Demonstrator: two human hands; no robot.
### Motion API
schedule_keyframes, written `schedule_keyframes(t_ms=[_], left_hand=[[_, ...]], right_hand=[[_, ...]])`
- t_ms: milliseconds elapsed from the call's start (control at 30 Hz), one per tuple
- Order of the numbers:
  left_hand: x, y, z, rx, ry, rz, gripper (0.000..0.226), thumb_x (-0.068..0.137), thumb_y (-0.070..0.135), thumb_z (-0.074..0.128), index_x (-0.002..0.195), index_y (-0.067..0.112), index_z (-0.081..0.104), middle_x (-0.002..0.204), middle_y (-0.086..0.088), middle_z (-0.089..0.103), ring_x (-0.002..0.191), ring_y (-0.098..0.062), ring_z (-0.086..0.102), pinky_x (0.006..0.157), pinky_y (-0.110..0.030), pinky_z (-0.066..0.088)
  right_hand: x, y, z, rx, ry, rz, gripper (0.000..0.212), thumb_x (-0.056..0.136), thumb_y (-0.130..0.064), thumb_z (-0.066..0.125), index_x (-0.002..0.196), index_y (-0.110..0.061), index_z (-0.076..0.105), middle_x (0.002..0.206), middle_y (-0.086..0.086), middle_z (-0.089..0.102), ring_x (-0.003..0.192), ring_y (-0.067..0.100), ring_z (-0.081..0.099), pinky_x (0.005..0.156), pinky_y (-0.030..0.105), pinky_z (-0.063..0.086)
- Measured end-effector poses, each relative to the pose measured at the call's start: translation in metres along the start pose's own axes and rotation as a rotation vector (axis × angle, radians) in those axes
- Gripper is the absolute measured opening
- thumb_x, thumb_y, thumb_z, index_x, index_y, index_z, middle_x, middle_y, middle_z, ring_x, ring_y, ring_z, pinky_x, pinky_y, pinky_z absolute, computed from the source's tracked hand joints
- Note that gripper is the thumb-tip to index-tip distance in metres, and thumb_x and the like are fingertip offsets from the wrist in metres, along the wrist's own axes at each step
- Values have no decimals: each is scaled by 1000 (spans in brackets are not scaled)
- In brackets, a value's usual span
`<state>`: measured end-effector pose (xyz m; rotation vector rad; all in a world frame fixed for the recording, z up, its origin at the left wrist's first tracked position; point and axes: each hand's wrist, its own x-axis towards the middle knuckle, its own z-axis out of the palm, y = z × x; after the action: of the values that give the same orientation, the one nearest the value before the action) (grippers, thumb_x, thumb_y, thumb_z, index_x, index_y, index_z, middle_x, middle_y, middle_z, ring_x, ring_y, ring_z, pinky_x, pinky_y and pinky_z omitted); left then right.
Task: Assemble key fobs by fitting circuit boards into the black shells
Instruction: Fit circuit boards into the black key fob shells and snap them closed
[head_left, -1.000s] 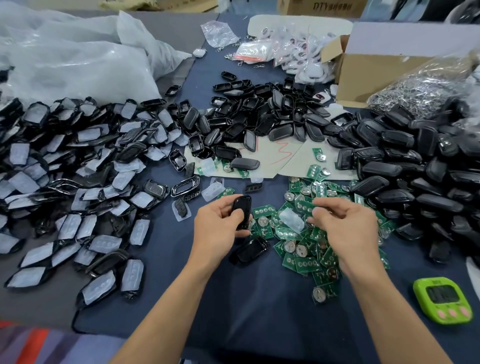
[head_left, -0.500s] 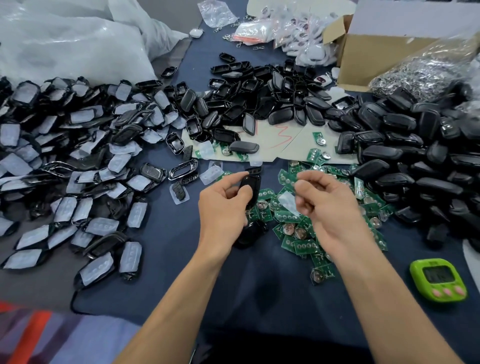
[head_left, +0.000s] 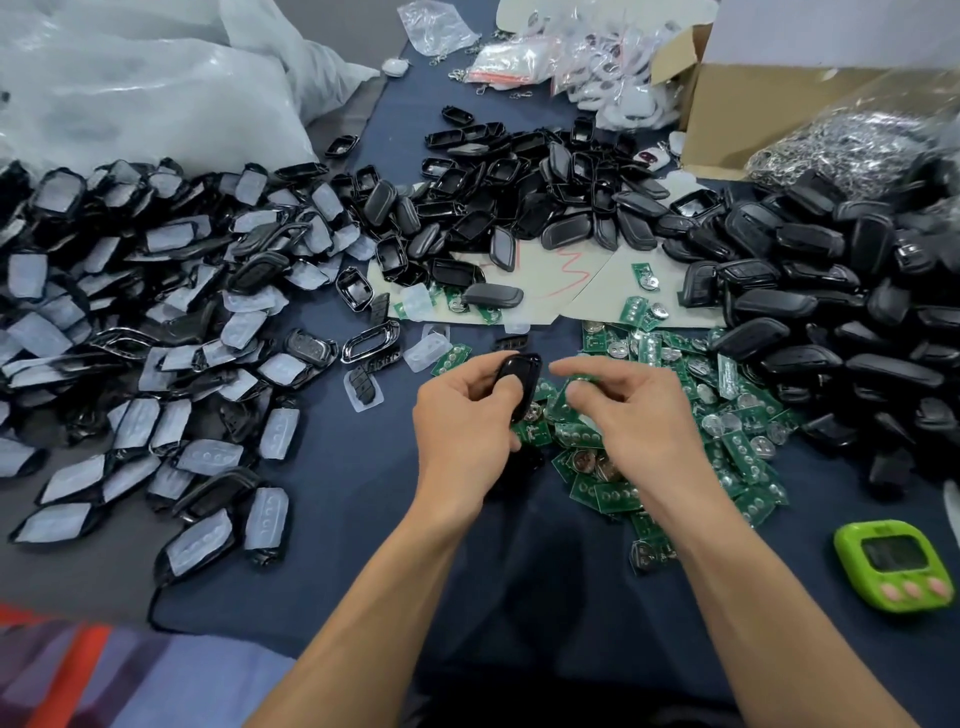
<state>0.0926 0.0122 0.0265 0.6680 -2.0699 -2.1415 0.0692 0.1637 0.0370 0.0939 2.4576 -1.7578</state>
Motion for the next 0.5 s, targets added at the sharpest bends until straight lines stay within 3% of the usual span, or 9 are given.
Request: schedule_keyframes(t_ms=[100,167,300,400,500], left_hand=[[1,-2,3,43,15,-31,25,92,12,69,91,35,79,81,8,79,37,-12,49,41,-22,41],[0,-2,5,9,-13,-84,20,93,14,71,101,30,79,86,7,80,40,-16,53,45,-26,47],[2,3,5,-105,-157,-182,28,96,5,62,113,23,77,85,1,79,49,-17,63,46,-19,45],[5,7,-2,-114,-333,-186,46,93,-9,53,119,22,75,92,-3,78,60,-16,67,54,-18,51],[7,8,-9,-46,-413,-151,52,92,-16,52,129,15,71,97,-1,77,67,-15,68,63,-19,55]], right_hand=[[2,-2,-4,65,-12,-13,32,89,-14,69,95,-44,81,74,12,72,60,23,57,63,39,52],[4,-4,-5,99,-35,-5,34,91,-8,68,98,-39,81,69,6,73,59,15,64,66,36,58],[5,-8,-2,91,-35,-16,35,92,-2,65,103,-35,71,72,2,76,63,22,75,74,46,65],[4,-8,-2,97,12,-10,23,87,-2,71,91,-24,67,70,2,76,59,22,75,69,48,65],[4,-7,-3,36,96,-39,22,78,-9,83,80,-29,75,70,-8,76,61,11,74,66,33,63]])
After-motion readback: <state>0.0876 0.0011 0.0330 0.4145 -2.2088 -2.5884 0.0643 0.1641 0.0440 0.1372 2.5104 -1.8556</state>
